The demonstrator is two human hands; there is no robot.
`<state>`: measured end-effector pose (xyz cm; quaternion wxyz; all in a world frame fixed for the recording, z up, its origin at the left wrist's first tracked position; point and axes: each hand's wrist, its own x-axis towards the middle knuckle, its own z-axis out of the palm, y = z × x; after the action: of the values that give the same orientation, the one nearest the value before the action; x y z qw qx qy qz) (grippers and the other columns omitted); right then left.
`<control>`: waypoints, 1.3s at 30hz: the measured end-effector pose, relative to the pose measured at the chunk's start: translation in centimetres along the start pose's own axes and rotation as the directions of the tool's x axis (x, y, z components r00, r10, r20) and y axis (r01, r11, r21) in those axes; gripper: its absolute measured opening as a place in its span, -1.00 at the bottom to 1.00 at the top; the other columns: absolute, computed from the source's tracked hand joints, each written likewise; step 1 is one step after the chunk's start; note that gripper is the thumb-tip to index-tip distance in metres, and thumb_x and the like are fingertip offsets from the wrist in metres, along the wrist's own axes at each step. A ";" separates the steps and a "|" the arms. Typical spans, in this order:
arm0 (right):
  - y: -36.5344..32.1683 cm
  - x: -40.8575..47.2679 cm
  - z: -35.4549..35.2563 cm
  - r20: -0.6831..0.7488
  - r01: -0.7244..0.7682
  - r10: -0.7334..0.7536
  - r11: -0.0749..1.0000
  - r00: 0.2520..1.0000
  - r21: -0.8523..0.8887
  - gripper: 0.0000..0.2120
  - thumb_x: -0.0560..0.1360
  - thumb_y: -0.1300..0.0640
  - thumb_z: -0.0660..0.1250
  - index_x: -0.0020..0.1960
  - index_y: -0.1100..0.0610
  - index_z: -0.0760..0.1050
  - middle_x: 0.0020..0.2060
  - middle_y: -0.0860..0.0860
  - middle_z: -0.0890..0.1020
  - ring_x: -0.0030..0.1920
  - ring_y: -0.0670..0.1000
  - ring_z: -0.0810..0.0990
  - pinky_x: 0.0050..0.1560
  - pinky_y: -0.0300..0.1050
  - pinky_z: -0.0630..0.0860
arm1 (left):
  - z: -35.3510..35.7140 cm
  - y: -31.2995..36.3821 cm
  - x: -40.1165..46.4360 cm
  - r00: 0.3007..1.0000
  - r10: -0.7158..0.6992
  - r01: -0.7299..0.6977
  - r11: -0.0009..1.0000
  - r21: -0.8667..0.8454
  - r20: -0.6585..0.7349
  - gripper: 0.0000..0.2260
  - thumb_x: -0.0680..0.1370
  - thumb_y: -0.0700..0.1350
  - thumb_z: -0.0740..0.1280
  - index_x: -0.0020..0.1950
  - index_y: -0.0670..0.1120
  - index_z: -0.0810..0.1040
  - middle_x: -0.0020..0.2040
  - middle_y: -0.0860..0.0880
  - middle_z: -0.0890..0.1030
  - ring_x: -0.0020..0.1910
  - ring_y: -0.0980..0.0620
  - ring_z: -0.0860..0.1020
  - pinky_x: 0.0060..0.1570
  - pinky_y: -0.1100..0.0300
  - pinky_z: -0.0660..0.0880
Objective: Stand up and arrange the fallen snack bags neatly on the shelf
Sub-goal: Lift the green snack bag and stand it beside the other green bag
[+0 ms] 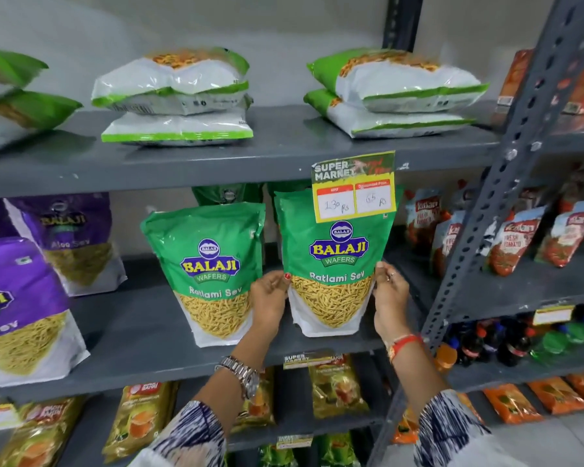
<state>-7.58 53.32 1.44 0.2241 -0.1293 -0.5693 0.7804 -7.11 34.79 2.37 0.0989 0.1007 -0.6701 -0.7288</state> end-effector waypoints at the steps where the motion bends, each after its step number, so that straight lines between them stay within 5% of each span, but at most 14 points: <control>1: 0.2 0.4 0.1 0.014 0.005 -0.005 1.000 1.000 0.000 -0.86 0.57 0.19 0.20 -0.03 0.12 0.54 -0.18 -0.06 0.68 -0.12 -0.07 0.62 0.09 0.03 0.52 | 0.2 -0.1 0.4 1.000 -0.004 0.003 1.000 0.001 0.005 -0.84 0.49 -0.27 0.30 0.03 -0.31 0.54 -0.05 -0.18 0.62 -0.06 -0.05 0.55 0.17 -0.04 0.50; 4: 1.4 2.0 0.0 0.045 -0.006 0.006 1.000 0.999 0.002 -0.85 0.57 0.17 0.20 0.03 0.16 0.53 -0.11 0.01 0.65 -0.01 0.03 0.60 0.16 0.10 0.49 | 1.0 -0.8 1.2 0.999 0.023 -0.025 0.999 0.032 0.043 -0.91 0.50 -0.32 0.27 -0.04 -0.24 0.54 -0.12 -0.10 0.62 -0.12 -0.04 0.54 0.12 -0.03 0.48; 8: 2.6 3.2 -0.5 0.072 -0.012 0.015 0.999 0.997 -0.043 -0.82 0.58 0.20 0.17 -0.09 0.03 0.52 -0.30 -0.24 0.70 -0.23 -0.25 0.63 0.03 -0.03 0.51 | 1.2 -2.8 2.1 0.999 0.034 -0.034 0.997 0.071 0.006 -0.84 0.49 -0.31 0.29 0.05 -0.30 0.53 0.08 -0.29 0.61 0.03 -0.11 0.57 0.21 -0.09 0.48; 12: 3.1 3.9 -1.1 0.138 -0.044 0.055 0.996 0.989 -0.080 -0.85 0.58 0.16 0.17 -0.02 0.08 0.52 -0.16 -0.11 0.68 -0.09 -0.10 0.61 0.18 0.14 0.48 | 1.3 -3.5 2.4 0.999 0.034 -0.034 0.997 0.065 0.004 -0.79 0.49 -0.31 0.28 0.10 -0.34 0.50 0.09 -0.32 0.60 0.07 -0.17 0.57 0.23 -0.11 0.46; 15: 3.5 3.2 -1.5 0.173 -0.068 0.082 0.994 0.981 -0.086 -0.83 0.59 0.15 0.15 0.09 0.13 0.48 -0.05 -0.03 0.62 -0.01 -0.04 0.57 0.27 0.18 0.45 | 1.5 -3.5 1.8 0.998 0.055 -0.055 0.998 0.044 -0.004 -0.81 0.50 -0.33 0.26 0.10 -0.32 0.50 0.10 -0.28 0.59 0.08 -0.14 0.56 0.15 0.09 0.52; 19: 3.6 1.2 -1.5 0.018 0.008 -0.007 0.999 1.000 -0.043 -0.84 0.57 0.19 0.19 0.13 0.07 0.46 0.02 -0.06 0.59 0.06 -0.07 0.56 0.25 0.03 0.46 | 1.5 -3.1 0.4 0.992 0.127 -0.126 0.988 0.089 -0.013 -0.70 0.51 -0.36 0.22 0.25 -0.29 0.44 0.16 -0.12 0.55 0.12 0.00 0.52 0.01 0.49 0.46; 23: 3.7 -3.5 -0.9 -0.173 0.154 -0.170 0.983 0.970 -0.099 -0.81 0.53 0.29 0.22 0.14 0.20 0.46 0.03 0.13 0.58 -0.01 -0.04 0.56 -0.01 -0.41 0.49 | 0.2 -3.1 -3.3 0.970 0.241 -0.235 0.966 0.108 -0.040 -0.69 0.53 -0.28 0.24 0.27 -0.15 0.47 0.19 0.02 0.54 0.17 0.18 0.53 0.10 0.50 0.44; 25: 4.6 -6.7 0.2 -0.094 0.160 -0.172 0.979 0.981 -0.128 -0.83 0.51 0.31 0.24 0.08 0.15 0.47 -0.03 0.11 0.58 -0.09 -0.18 0.55 -0.14 -0.46 0.47 | -1.7 -3.7 -4.9 0.922 0.355 -0.324 0.927 0.189 -0.156 -0.77 0.52 -0.22 0.28 0.14 -0.04 0.56 0.10 0.03 0.62 0.08 0.29 0.56 0.09 0.39 0.49; 28: 6.3 -9.6 2.3 0.144 0.200 -0.175 0.963 0.974 -0.179 -0.76 0.49 0.31 0.29 -0.04 -0.04 0.47 -0.13 0.02 0.61 -0.14 -0.25 0.57 -0.18 -0.44 0.47 | -4.9 -3.7 -5.4 0.739 0.559 -0.457 0.826 0.329 -0.376 -0.84 0.51 -0.25 0.28 0.04 -0.12 0.59 0.02 -0.04 0.63 -0.01 0.39 0.55 0.00 0.35 0.53; 31: 7.4 -10.9 5.2 0.354 0.172 -0.075 0.953 0.932 -0.250 -0.82 0.51 0.24 0.29 0.00 -0.04 0.48 -0.10 0.02 0.63 -0.14 -0.22 0.59 -0.13 -0.42 0.48 | -9.1 -3.4 -3.7 0.608 0.634 -0.440 0.770 0.462 -0.478 -0.80 0.54 -0.20 0.24 0.10 -0.24 0.54 0.17 -0.16 0.57 0.18 0.19 0.48 0.19 0.42 0.36; 33: 7.8 -11.1 7.1 0.411 0.167 -0.025 0.935 0.911 -0.312 -0.80 0.53 0.19 0.27 0.15 0.12 0.48 0.05 0.12 0.62 -0.04 -0.18 0.58 -0.05 -0.47 0.44 | -11.8 -3.4 -2.0 0.654 0.520 -0.348 0.852 0.392 -0.550 -0.72 0.56 -0.10 0.21 0.23 -0.17 0.46 0.30 -0.17 0.47 0.29 -0.03 0.42 0.31 0.18 0.34; 35: 8.1 -10.6 8.9 0.438 0.168 0.016 0.911 0.899 -0.377 -0.64 0.55 0.15 0.23 0.31 0.26 0.38 0.24 0.18 0.53 0.19 0.02 0.54 0.14 -0.38 0.38 | -13.8 -3.4 -0.4 0.781 0.303 -0.211 0.951 0.226 -0.546 -0.65 0.57 -0.05 0.19 0.34 -0.10 0.34 0.38 -0.13 0.39 0.36 -0.09 0.37 0.33 0.04 0.32; 39: 8.1 -9.9 11.4 0.409 0.127 0.058 0.902 0.911 -0.413 -0.62 0.58 0.16 0.17 0.35 0.27 0.35 0.30 0.20 0.49 0.31 0.13 0.45 0.23 -0.21 0.32 | -15.9 -3.2 2.1 0.948 -0.023 -0.002 0.997 -0.081 -0.317 -0.62 0.56 -0.01 0.20 0.35 -0.07 0.33 0.41 -0.15 0.38 0.36 -0.13 0.38 0.36 -0.06 0.32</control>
<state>-5.88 36.90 -3.09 0.0791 0.0020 -0.7638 0.6406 -4.74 19.28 -2.11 0.2055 0.2162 -0.6152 -0.7298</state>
